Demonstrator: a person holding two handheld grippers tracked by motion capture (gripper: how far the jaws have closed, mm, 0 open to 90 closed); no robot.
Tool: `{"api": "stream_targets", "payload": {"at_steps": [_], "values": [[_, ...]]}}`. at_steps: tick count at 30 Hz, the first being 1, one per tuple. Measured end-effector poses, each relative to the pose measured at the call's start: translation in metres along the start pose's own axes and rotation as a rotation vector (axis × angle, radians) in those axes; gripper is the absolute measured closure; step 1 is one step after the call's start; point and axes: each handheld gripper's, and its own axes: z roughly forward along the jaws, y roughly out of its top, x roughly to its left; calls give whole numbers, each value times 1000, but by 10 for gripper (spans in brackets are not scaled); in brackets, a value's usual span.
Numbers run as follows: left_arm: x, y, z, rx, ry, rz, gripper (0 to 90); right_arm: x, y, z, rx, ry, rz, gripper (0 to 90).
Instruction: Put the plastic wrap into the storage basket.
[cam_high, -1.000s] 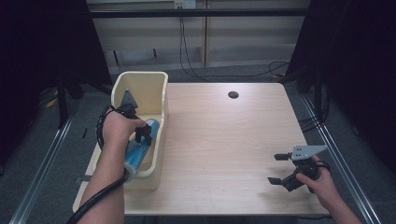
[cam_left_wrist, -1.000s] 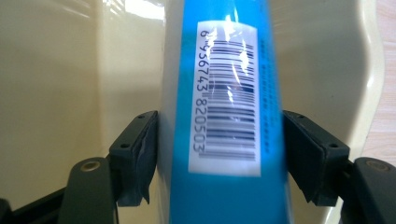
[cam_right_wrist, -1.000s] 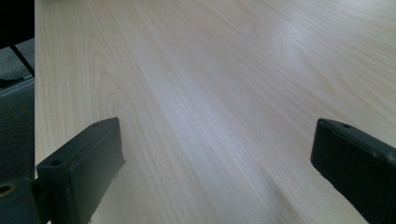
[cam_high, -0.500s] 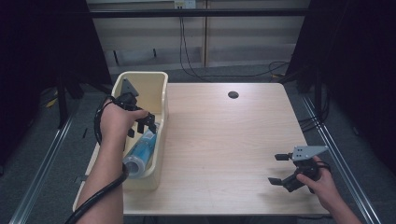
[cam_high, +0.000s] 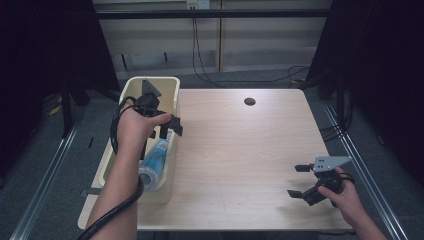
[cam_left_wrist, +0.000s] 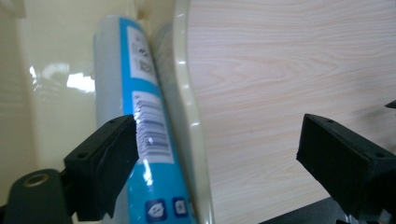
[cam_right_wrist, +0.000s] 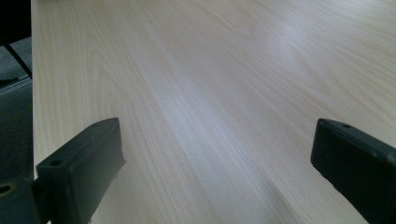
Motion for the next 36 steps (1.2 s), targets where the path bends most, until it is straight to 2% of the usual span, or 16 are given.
{"api": "stream_targets", "payload": {"at_steps": [5, 20, 31, 36], "values": [[-10, 1, 1, -39, -26, 36, 97, 1, 0, 0, -1, -1, -1, 24], [-41, 3, 18, -79, -86, 124, 74, 2, 0, 2, 20, 3, -14, 24], [-57, 0, 37, -78, -151, 180, 51, 1, -1, 3, 18, -6, -14, 24], [-63, -2, 48, -70, -170, 187, 50, 1, -1, 3, 24, -10, -16, 24]]}}
